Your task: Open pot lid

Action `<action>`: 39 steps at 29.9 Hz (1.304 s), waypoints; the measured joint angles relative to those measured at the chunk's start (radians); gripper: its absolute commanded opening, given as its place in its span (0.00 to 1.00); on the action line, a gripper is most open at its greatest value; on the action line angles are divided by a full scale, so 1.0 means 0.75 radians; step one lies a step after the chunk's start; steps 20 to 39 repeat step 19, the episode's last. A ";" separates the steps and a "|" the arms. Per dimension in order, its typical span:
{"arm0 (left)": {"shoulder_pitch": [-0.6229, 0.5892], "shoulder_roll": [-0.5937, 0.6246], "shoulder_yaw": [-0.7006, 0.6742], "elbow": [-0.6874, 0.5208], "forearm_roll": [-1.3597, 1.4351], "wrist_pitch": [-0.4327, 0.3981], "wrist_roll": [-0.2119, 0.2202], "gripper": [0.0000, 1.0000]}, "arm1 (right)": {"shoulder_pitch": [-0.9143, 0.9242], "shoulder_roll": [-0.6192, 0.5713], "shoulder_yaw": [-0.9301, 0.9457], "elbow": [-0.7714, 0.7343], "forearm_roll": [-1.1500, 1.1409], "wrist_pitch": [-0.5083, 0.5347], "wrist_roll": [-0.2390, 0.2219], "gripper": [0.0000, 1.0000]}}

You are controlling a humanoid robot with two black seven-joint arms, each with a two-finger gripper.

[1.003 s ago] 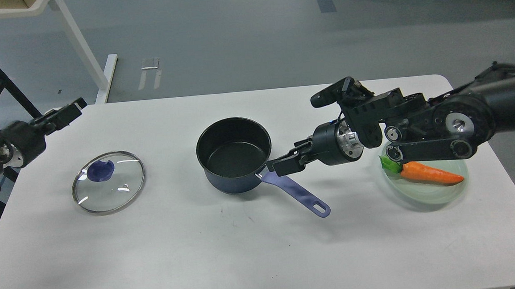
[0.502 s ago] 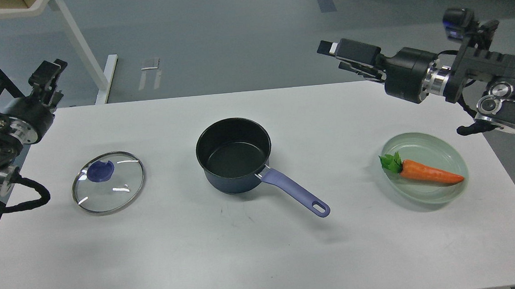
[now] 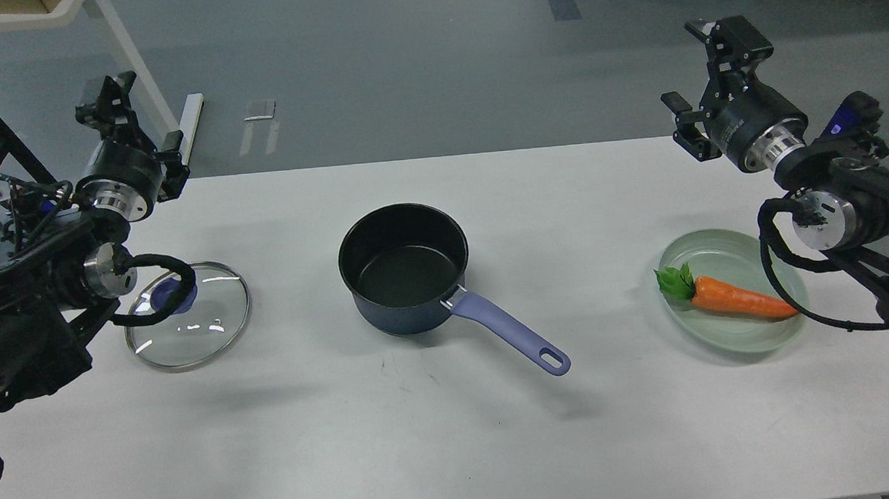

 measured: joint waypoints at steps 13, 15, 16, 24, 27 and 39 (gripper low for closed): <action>0.009 -0.099 -0.068 -0.003 -0.151 -0.088 0.000 0.99 | -0.099 0.369 0.528 -0.302 0.131 0.026 -0.023 1.00; 0.011 -0.097 -0.068 -0.006 -0.152 -0.085 0.000 0.99 | -0.099 0.384 0.535 -0.312 0.133 0.038 -0.023 1.00; 0.012 -0.093 -0.068 -0.007 -0.152 -0.082 0.000 0.99 | -0.100 0.387 0.536 -0.314 0.133 0.043 -0.023 1.00; 0.012 -0.073 -0.068 -0.010 -0.151 -0.080 0.000 0.99 | -0.102 0.390 0.536 -0.315 0.134 0.051 -0.022 1.00; 0.012 -0.073 -0.068 -0.010 -0.151 -0.080 0.000 0.99 | -0.102 0.390 0.536 -0.315 0.134 0.051 -0.022 1.00; 0.012 -0.073 -0.068 -0.010 -0.151 -0.080 0.000 0.99 | -0.102 0.390 0.536 -0.315 0.134 0.051 -0.022 1.00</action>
